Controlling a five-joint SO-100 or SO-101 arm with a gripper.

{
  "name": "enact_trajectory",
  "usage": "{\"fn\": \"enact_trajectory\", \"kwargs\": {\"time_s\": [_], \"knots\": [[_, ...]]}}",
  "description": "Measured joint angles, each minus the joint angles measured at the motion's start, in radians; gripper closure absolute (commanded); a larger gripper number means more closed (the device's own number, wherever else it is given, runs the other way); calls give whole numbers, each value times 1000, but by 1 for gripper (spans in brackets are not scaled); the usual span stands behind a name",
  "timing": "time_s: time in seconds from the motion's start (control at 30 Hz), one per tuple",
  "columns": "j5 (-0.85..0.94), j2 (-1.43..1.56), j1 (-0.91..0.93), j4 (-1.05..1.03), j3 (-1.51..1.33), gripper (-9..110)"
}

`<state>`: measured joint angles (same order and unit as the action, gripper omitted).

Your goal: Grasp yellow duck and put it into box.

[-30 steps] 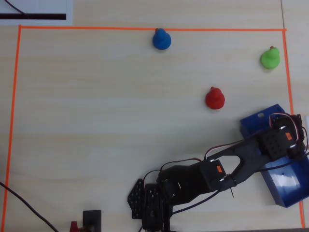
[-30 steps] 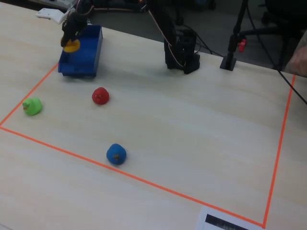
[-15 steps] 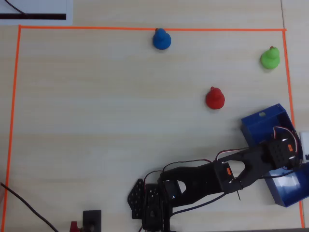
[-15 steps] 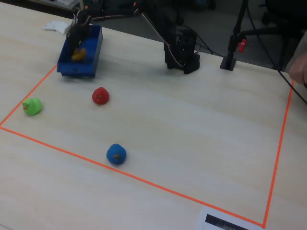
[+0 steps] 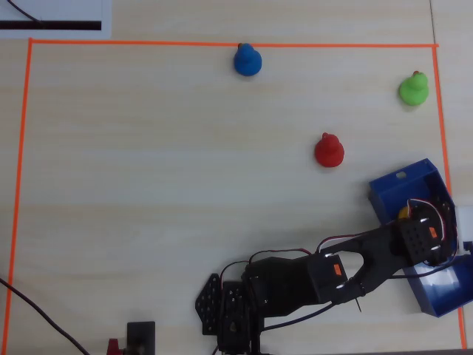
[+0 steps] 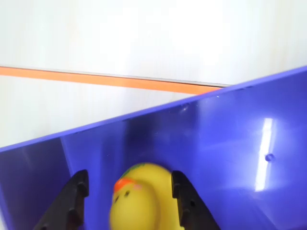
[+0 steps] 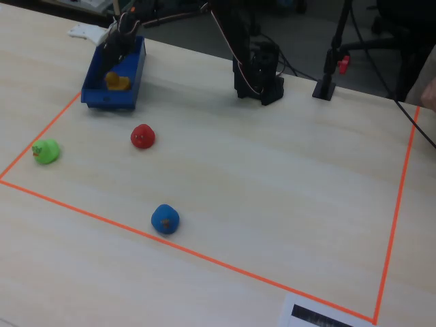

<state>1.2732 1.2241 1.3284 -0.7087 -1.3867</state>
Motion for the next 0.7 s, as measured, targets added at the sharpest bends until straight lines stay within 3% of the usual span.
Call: {"fn": "enact_trajectory", "kwargs": {"time_s": [0.07,0.13,0.17,0.33,0.47,0.7], "knots": [[-32,34,0,-29,0,82],[-74,61,-2,-55,0,99],[-101,75,-2,-67,0,101],[-268,190,-31,-158,8,101],[-302,348,-121,-213,-46,101],[-264,724,-456,-379,-302,101]]}}
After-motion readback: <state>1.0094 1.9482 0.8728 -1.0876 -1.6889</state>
